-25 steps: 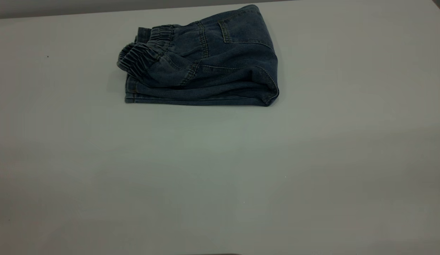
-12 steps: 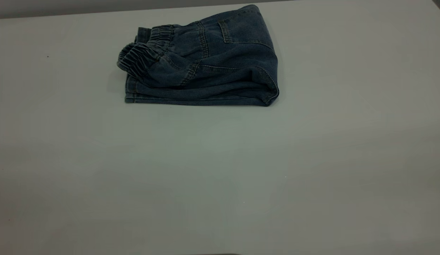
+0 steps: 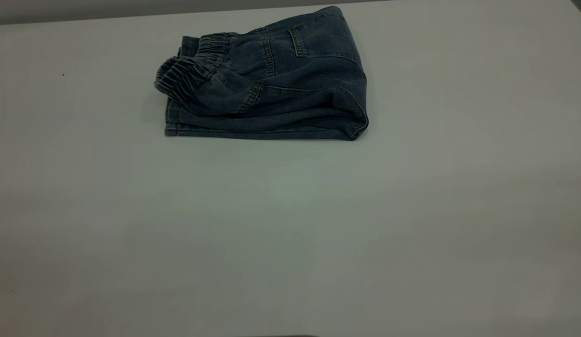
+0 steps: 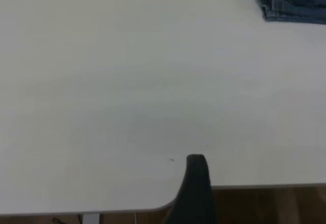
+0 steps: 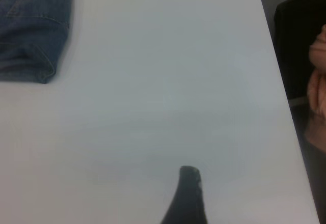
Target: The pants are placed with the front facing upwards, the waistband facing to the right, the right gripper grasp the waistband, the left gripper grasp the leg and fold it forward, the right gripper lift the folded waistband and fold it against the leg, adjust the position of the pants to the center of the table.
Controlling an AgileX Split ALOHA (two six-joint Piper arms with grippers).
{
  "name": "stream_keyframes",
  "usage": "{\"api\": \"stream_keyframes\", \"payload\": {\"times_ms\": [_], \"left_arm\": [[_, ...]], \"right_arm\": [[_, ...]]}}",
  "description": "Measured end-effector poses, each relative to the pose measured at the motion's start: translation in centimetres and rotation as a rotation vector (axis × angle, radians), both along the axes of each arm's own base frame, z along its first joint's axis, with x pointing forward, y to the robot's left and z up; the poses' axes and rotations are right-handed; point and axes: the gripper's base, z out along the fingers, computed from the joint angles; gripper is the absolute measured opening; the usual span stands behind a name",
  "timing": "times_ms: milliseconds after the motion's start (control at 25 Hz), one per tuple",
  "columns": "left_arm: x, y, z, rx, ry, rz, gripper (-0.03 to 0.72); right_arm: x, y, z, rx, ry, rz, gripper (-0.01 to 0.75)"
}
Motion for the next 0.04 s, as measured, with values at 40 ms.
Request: {"api": "stream_keyframes", "payload": {"times_ms": [40], "left_arm": [[0.0, 0.0, 0.0, 0.0, 0.0, 0.0, 0.586]], "right_arm": [[0.0, 0.0, 0.0, 0.0, 0.0, 0.0, 0.557]]}}
